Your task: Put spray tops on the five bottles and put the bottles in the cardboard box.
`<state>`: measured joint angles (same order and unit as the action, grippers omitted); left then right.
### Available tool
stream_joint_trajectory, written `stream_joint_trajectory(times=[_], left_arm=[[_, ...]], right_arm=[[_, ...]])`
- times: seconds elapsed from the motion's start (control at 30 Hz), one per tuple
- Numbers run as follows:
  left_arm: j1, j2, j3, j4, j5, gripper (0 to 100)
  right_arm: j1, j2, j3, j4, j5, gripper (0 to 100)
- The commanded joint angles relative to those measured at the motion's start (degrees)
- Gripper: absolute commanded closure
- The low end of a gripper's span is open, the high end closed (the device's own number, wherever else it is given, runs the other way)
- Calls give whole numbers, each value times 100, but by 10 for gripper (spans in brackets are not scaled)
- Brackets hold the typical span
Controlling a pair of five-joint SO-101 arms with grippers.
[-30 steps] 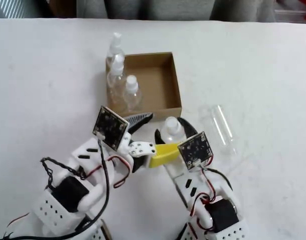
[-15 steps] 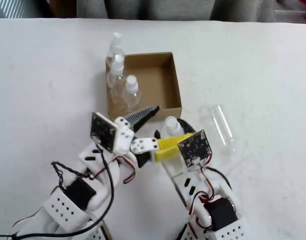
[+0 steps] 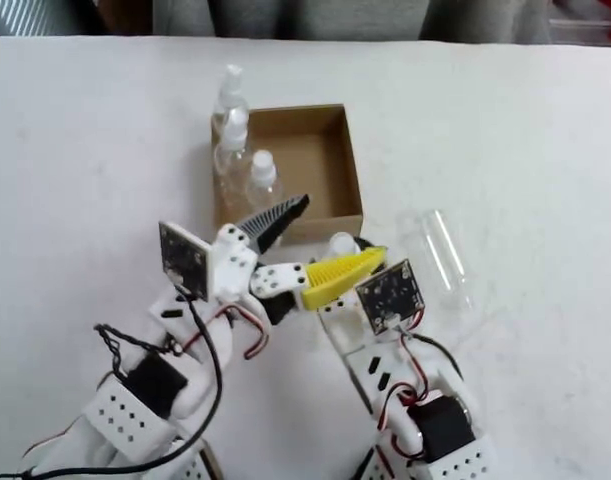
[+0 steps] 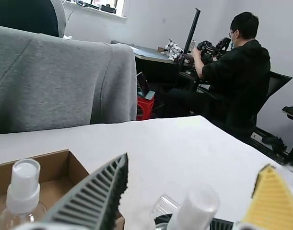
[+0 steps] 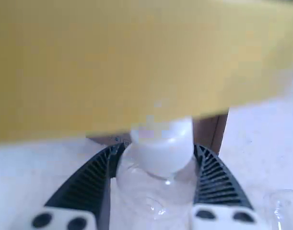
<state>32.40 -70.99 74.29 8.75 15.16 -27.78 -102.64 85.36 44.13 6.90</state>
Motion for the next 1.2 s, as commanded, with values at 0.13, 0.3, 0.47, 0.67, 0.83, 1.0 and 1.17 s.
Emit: stream_joint_trajectory(times=[0.13, 0.3, 0.47, 0.67, 0.83, 1.0, 1.17], left_arm=[[-92, -84, -1618, 2233, 44, 592], [-110, -84, -2541, 3895, 44, 592], [-602, -84, -2752, 4624, 44, 592], [-1613, -84, -2268, 4642, 88, 592], [-2237, -84, -1512, 4642, 105, 592], [-2949, -84, -809, 4607, 114, 592], [-3204, -84, -193, 4589, 114, 592]], right_arm=[[57, -40, -176, -145, -44, 890], [84, -40, -176, -145, -44, 890], [92, -40, -176, -154, -44, 890], [207, -48, -176, -180, -44, 890], [444, -57, -202, -312, -44, 890], [690, -48, -193, -831, -53, 890], [690, -48, -202, -1446, -44, 890]])
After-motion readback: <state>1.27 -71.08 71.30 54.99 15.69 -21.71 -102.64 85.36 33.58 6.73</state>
